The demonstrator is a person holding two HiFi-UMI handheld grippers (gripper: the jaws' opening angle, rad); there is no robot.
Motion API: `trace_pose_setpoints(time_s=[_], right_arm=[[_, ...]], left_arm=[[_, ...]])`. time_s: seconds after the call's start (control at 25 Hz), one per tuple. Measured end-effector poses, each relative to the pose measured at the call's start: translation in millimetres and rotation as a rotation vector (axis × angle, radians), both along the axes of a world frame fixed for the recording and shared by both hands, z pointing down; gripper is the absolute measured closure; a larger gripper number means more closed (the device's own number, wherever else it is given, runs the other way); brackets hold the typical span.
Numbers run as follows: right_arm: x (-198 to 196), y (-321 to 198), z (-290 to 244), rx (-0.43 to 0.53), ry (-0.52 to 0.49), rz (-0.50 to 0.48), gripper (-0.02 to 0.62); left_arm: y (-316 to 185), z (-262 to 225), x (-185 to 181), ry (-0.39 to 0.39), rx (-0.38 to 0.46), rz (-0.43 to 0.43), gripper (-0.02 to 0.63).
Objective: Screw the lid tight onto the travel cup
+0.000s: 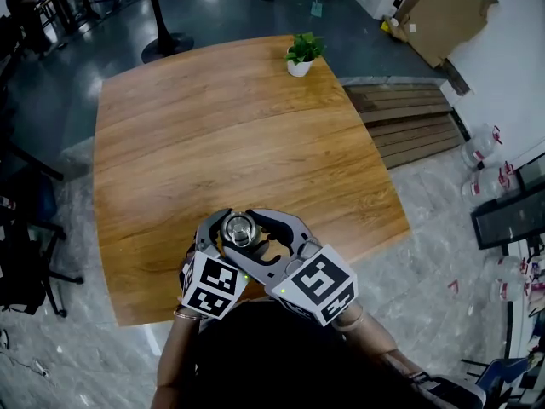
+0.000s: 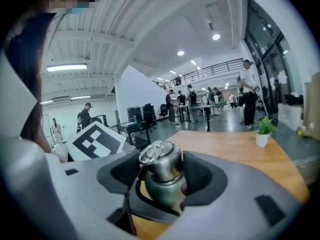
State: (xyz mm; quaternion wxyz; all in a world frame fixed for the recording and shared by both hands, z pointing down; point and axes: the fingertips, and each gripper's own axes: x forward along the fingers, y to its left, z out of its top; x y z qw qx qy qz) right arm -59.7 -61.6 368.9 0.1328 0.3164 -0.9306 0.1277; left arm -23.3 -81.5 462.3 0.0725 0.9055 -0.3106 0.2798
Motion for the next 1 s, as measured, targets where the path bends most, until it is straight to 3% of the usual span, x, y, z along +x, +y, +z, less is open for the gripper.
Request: trace_pose_setpoints(time_s=[0.08,0.24,0.32,0.48,0.56,0.72,0.84,0.92,1.0], right_arm=[[-2,3,1,0.002,0.032,-0.067,0.339],[-2,15,3,-0.016,0.059,-0.201,0.334],[-2,16,1,-0.009,0.052,-0.212,0.334],[1,2,-1,0.014,0.044,-0.073,0.336],[-1,1,-2,0.029,0.043,-0.064,0.334],[-3,11,-7,-0.004,-0.002,-0.179,0.333],[-4,14,-6,0.019,0.022,-0.205,0.333],[-3,10,-6,0.051,0.046,-0.158,0.333],[-1,2,-7,0.078,0.06,-0.066,0.333]], left_arm=[[1,-1,1,0.019,-0.009,0.012,0.212],[21,-6,13,0.096,-0.055,0.189,0.212],[26,-9,15,0.113,-0.071,0.241,0.212],[11,-9,8,0.065,-0.046,0.113,0.212],[6,-11,6,0.052,-0.034,0.073,0.212],[19,-13,9,0.101,-0.066,0.207,0.212],[33,-12,16,0.106,-0.093,0.321,0.212],[30,-13,17,0.102,-0.091,0.292,0.212],[19,-13,15,0.077,-0.071,0.197,0.212]])
